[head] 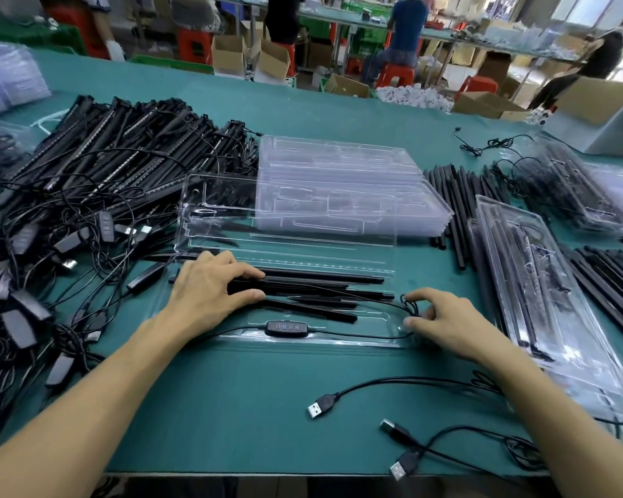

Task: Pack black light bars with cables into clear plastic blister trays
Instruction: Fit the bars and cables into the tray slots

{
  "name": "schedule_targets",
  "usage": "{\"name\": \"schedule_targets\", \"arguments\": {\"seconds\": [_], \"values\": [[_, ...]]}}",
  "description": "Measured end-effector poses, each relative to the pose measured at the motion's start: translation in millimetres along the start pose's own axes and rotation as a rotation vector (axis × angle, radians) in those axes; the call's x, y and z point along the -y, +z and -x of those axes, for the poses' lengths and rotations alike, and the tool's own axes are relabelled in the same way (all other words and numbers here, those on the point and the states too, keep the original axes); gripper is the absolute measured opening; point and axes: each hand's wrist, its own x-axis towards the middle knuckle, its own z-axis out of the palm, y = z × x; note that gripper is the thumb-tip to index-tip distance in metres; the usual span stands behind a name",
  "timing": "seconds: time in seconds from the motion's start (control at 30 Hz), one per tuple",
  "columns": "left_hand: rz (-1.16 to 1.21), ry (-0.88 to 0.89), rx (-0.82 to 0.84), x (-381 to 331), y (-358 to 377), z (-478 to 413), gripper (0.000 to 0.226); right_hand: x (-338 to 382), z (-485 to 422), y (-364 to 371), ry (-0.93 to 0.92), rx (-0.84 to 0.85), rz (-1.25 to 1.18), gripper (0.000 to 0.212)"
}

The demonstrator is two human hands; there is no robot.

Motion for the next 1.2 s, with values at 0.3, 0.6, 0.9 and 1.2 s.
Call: {"name": "schedule_targets", "arguments": {"seconds": [0.3,0.6,0.9,1.2], "values": [[-0.016,-0.001,0.019,0,-1,-1,0.034,22,3,12,-0.308,-0.444,-0.268,0.036],[-0.008,0.002,0.022,0,0,1,0.035,17,13,23,-0.368,-0.225,0.222,0.035],[-0.007,0.007,0.017,-1,0,1,0.036,8,11,8,-0.051,-0.143,-0.027,0.033],[-0.022,-0.045,0.164,-9,-10,-8,0.036,20,16,-11,-0.086,0.246,-0.419,0.05]]}}
